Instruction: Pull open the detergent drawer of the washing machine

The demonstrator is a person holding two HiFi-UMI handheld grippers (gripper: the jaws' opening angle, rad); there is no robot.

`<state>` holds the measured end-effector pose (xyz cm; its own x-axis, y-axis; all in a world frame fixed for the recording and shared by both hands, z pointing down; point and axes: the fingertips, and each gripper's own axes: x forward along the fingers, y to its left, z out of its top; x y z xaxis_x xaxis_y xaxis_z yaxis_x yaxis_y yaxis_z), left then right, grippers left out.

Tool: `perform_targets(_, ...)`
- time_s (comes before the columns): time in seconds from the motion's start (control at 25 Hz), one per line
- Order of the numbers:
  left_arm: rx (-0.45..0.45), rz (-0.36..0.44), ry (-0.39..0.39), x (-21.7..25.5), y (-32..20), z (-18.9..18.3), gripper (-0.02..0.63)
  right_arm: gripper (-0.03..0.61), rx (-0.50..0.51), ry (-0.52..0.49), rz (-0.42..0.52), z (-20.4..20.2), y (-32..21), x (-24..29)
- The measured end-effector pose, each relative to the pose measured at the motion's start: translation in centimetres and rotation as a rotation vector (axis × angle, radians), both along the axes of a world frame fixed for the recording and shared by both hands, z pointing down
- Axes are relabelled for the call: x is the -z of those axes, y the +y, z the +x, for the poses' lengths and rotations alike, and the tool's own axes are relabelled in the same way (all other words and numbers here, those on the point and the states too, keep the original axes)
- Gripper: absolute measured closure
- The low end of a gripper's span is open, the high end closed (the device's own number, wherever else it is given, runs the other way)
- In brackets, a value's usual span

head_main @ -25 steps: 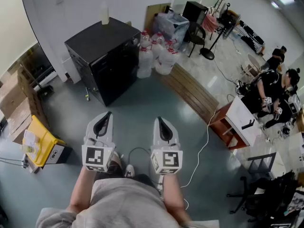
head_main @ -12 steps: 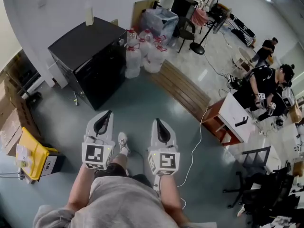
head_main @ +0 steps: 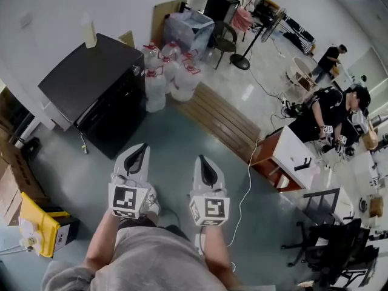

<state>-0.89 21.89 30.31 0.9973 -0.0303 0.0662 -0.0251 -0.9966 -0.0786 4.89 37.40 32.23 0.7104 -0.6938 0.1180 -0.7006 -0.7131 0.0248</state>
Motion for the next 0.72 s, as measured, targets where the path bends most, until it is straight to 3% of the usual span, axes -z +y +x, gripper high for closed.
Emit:
perform_targets(0.4, 0.127, -0.033, -0.04, -1.5, -10.1, 6.1, 0.604, 0.574, 0.088, -0.053, -0.015, 9.2, -9.4, -1.7)
perform_targets(0.72, 0.265, -0.046, -0.054, -3.3, -16.9, 6.4, 0.604, 0.574, 0.258, -0.059, -0.02, 11.4, -18.4, -3.2)
